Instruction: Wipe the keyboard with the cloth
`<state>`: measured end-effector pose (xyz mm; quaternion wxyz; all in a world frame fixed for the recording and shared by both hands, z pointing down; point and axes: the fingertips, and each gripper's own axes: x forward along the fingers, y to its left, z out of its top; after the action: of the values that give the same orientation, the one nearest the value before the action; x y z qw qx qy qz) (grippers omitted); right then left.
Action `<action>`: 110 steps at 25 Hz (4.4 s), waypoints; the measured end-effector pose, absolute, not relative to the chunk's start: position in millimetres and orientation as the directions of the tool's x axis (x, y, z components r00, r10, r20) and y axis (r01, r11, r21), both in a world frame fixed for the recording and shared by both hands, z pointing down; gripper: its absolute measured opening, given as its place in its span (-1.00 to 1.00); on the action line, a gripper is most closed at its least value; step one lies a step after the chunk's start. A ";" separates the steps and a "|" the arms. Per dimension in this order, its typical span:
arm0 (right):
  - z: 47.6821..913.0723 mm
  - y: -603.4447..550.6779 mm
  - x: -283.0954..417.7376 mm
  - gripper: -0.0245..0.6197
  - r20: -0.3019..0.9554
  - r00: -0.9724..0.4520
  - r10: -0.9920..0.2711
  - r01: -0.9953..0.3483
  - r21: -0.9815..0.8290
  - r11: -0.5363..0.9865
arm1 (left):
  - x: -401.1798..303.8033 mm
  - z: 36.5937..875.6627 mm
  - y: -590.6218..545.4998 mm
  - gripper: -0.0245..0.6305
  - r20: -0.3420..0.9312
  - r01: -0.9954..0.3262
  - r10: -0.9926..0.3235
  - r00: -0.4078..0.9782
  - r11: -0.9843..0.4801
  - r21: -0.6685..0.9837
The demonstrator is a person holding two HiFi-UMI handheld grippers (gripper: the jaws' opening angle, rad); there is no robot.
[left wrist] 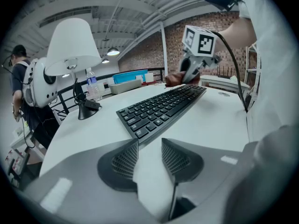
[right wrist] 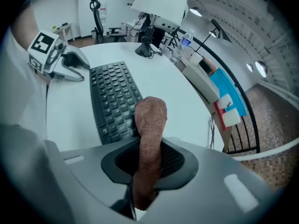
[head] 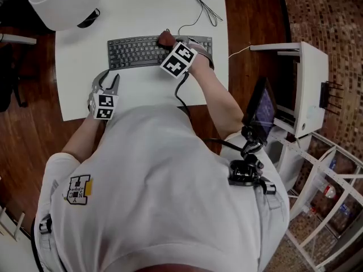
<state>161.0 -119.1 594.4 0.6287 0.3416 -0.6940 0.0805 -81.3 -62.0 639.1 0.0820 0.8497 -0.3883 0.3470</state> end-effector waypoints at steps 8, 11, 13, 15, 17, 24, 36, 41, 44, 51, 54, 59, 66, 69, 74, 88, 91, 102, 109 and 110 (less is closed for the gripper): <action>620.0 -152.3 129.2 -0.66 0.940 0.023 -0.340 -0.481 0.308 0.821 | -83.2 637.7 -61.9 -0.45 0.656 -0.720 -0.604 0.452 -0.681 -0.132; 619.3 -130.6 127.8 -0.66 0.941 0.024 -0.337 -0.473 0.307 0.826 | -84.9 637.3 -62.4 -0.45 0.655 -0.721 -0.604 0.454 -0.681 -0.130; 620.2 -110.9 127.4 -0.66 0.944 0.025 -0.330 -0.470 0.302 0.829 | -85.5 636.9 -61.6 -0.45 0.654 -0.720 -0.604 0.455 -0.682 -0.129; 622.1 -91.3 126.2 -0.66 0.945 0.026 -0.325 -0.474 0.298 0.829 | -86.1 636.4 -61.7 -0.45 0.652 -0.720 -0.605 0.456 -0.682 -0.129; 624.5 -73.4 124.3 -0.66 0.947 0.031 -0.321 -0.478 0.296 0.827 | -86.9 636.8 -62.2 -0.45 0.650 -0.720 -0.606 0.458 -0.682 -0.128; 634.0 -23.2 118.0 -0.66 0.958 0.028 -0.287 -0.500 0.262 0.825 | -85.7 639.7 -62.9 -0.45 0.650 -0.716 -0.602 0.464 -0.686 -0.125; 594.4 -131.8 84.3 -0.66 0.910 -0.044 -0.413 -0.417 0.359 0.835 | -82.4 641.1 -62.5 -0.45 0.651 -0.718 -0.597 0.468 -0.687 -0.114; 614.8 -164.0 71.2 -0.66 0.926 -0.023 -0.376 -0.350 0.345 0.871 | -82.7 637.3 -65.4 -0.45 0.647 -0.715 -0.598 0.473 -0.690 -0.115; 620.9 -147.1 68.2 -0.66 0.930 -0.026 -0.367 -0.340 0.337 0.878 | -84.1 636.0 -64.1 -0.45 0.643 -0.713 -0.600 0.477 -0.692 -0.116; 626.9 -81.3 61.4 -0.66 0.941 -0.036 -0.337 -0.320 0.308 0.896 | -89.0 638.1 -62.8 -0.45 0.642 -0.714 -0.599 0.478 -0.691 -0.113; 628.4 -53.6 60.8 -0.66 0.946 -0.041 -0.322 -0.326 0.292 0.899 | -87.8 637.2 -62.4 -0.45 0.643 -0.712 -0.597 0.479 -0.693 -0.113; 634.1 -21.2 63.1 -0.66 0.957 -0.040 -0.287 -0.330 0.258 0.908 | -84.3 636.0 -59.8 -0.45 0.644 -0.711 -0.596 0.479 -0.694 -0.113; 612.3 -84.0 53.0 -0.66 0.932 -0.068 -0.356 -0.338 0.314 0.887 | -82.8 637.2 -61.3 -0.45 0.645 -0.704 -0.590 0.485 -0.701 -0.112; 604.2 -133.8 44.0 -0.66 0.916 -0.063 -0.397 -0.320 0.358 0.877 | -79.7 636.1 -61.8 -0.45 0.645 -0.701 -0.588 0.487 -0.704 -0.112; 616.1 -167.4 30.2 -0.66 0.925 -0.033 -0.378 -0.285 0.354 0.891 | -82.7 635.9 -62.4 -0.45 0.643 -0.702 -0.590 0.487 -0.703 -0.114; 627.8 -48.8 17.6 -0.66 0.952 -0.077 -0.298 -0.239 0.272 0.932 | -85.4 635.5 -61.2 -0.45 0.645 -0.702 -0.590 0.486 -0.703 -0.114; 632.9 -36.0 17.0 -0.66 0.958 -0.078 -0.276 -0.230 0.252 0.940 | -84.2 636.2 -61.2 -0.45 0.645 -0.702 -0.589 0.487 -0.703 -0.112; 606.4 -156.3 -6.0 -0.66 0.922 -0.099 -0.374 -0.245 0.342 0.907 | -79.2 635.0 -58.9 -0.45 0.641 -0.690 -0.580 0.503 -0.716 -0.107; 616.5 -161.7 -16.7 -0.66 0.934 -0.080 -0.349 -0.225 0.324 0.919 | -86.5 631.0 -60.7 -0.45 0.640 -0.686 -0.573 0.512 -0.721 -0.097; 618.1 -152.9 -19.1 -0.66 0.936 -0.082 -0.343 -0.216 0.319 0.923 | -88.2 632.9 -60.2 -0.45 0.641 -0.686 -0.572 0.512 -0.721 -0.096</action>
<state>-19.1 -152.9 618.1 0.6501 0.1905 -0.7340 -0.0488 -88.2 -60.2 632.9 0.0851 0.8652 -0.3633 0.3350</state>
